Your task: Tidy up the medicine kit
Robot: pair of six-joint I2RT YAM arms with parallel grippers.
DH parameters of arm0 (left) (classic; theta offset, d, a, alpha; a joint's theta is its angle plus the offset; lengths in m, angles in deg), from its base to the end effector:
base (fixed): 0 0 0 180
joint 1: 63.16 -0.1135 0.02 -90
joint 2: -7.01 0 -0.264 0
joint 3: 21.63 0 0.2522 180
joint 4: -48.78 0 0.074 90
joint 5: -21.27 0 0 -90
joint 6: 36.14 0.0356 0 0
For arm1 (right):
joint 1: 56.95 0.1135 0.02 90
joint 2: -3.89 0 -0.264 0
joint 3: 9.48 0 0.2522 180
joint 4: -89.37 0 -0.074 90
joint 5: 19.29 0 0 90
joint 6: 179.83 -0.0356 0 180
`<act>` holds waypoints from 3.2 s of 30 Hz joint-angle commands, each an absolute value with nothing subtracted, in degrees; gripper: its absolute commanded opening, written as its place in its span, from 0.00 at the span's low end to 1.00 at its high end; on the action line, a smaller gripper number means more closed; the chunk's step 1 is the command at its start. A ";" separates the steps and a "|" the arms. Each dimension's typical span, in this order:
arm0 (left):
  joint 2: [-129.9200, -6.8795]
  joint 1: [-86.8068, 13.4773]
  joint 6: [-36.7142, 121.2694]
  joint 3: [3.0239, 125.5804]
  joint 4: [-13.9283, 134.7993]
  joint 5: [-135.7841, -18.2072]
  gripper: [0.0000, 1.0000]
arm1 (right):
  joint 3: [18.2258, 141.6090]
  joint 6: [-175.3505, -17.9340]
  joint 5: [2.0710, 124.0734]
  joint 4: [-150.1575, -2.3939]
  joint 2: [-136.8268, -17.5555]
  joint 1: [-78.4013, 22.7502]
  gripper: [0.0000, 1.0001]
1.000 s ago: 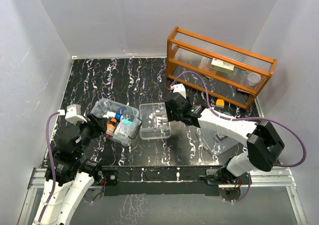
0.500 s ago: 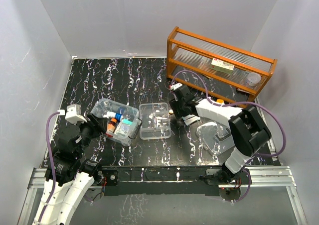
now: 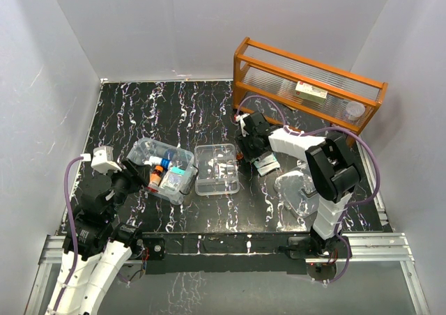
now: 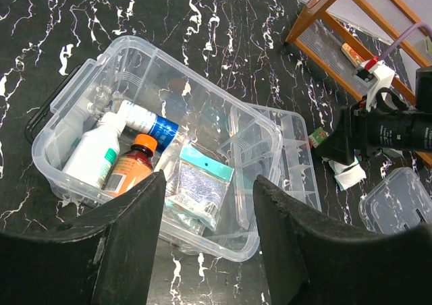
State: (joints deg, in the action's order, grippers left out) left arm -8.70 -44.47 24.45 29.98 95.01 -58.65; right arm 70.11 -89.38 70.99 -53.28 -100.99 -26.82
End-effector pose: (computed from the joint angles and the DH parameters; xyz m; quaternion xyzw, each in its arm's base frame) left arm 0.0754 -0.0189 0.3133 -0.1275 0.7563 -0.1984 0.6102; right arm 0.3168 0.1837 0.1636 -0.2557 0.9374 0.0583 0.2292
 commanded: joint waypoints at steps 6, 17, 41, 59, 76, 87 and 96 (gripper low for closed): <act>-9.25 -44.53 24.68 31.10 94.99 -58.37 0.54 | 71.79 -88.44 68.05 -53.94 -102.51 -28.29 0.45; -9.08 -44.51 24.68 31.10 95.06 -58.43 0.54 | 75.02 -94.08 68.14 -51.77 -105.42 -29.03 0.41; -8.38 -44.53 24.70 30.98 94.86 -58.34 0.56 | 68.20 -122.05 66.89 -58.26 -86.62 -26.42 0.36; -7.15 -44.49 24.49 30.95 94.87 -58.29 0.57 | 75.88 -137.39 82.07 -63.59 -97.82 -6.61 0.38; -7.58 -44.53 24.68 30.98 94.80 -58.67 0.58 | 84.09 -135.07 87.39 -57.56 -108.45 -4.05 0.38; -7.67 -44.53 24.68 30.93 94.77 -58.70 0.59 | 85.51 -135.17 87.53 -55.53 -108.59 -4.00 0.50; -7.76 -44.53 24.59 30.96 94.66 -58.56 0.59 | 83.68 -135.90 92.74 -55.06 -102.03 -4.00 0.48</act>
